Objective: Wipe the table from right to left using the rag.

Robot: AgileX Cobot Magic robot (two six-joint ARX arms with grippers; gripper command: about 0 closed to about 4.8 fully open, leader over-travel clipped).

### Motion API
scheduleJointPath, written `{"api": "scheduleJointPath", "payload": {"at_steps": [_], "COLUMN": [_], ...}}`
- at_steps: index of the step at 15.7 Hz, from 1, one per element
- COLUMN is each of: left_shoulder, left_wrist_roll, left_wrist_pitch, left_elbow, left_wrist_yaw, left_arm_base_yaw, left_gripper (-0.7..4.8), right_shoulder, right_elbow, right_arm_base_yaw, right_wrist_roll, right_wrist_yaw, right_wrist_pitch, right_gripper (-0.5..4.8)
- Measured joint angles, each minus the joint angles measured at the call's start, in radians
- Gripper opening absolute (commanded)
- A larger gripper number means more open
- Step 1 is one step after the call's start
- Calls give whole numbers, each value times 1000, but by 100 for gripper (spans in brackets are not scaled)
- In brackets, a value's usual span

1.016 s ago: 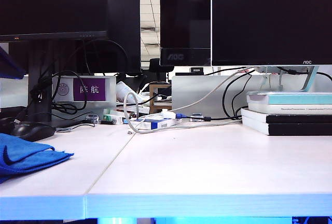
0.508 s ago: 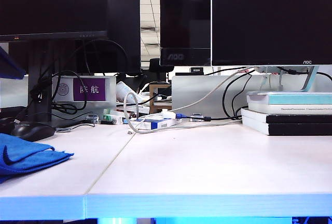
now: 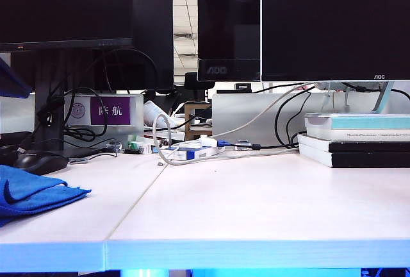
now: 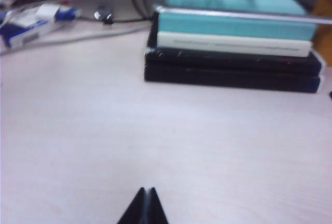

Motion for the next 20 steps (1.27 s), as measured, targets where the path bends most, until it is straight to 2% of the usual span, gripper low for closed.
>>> {"api": "scheduleJointPath", "payload": {"at_steps": [5, 18, 19, 20], "left_shoulder": [0, -21, -51, -105], "left_wrist_roll": [0, 1, 3, 3], "left_wrist_pitch": [0, -5, -3, 7], "left_elbow": [0, 0, -1, -24], "left_wrist_yaw": [0, -9, -27, -58], "left_arm_base_yaw": [0, 4, 15, 87], "left_gripper": [-5, -5, -5, -5], "right_shoulder": [-22, -23, -23, -23], "right_elbow": [-61, -87, -87, -87], "right_arm_base_yaw": [-79, -80, -80, -80], "right_wrist_roll": [67, 70, 70, 70], "right_wrist_yaw": [-29, -35, -35, -35], "right_wrist_pitch": [-25, -19, -19, -19], "right_gripper": [-5, -5, -5, -5]}}
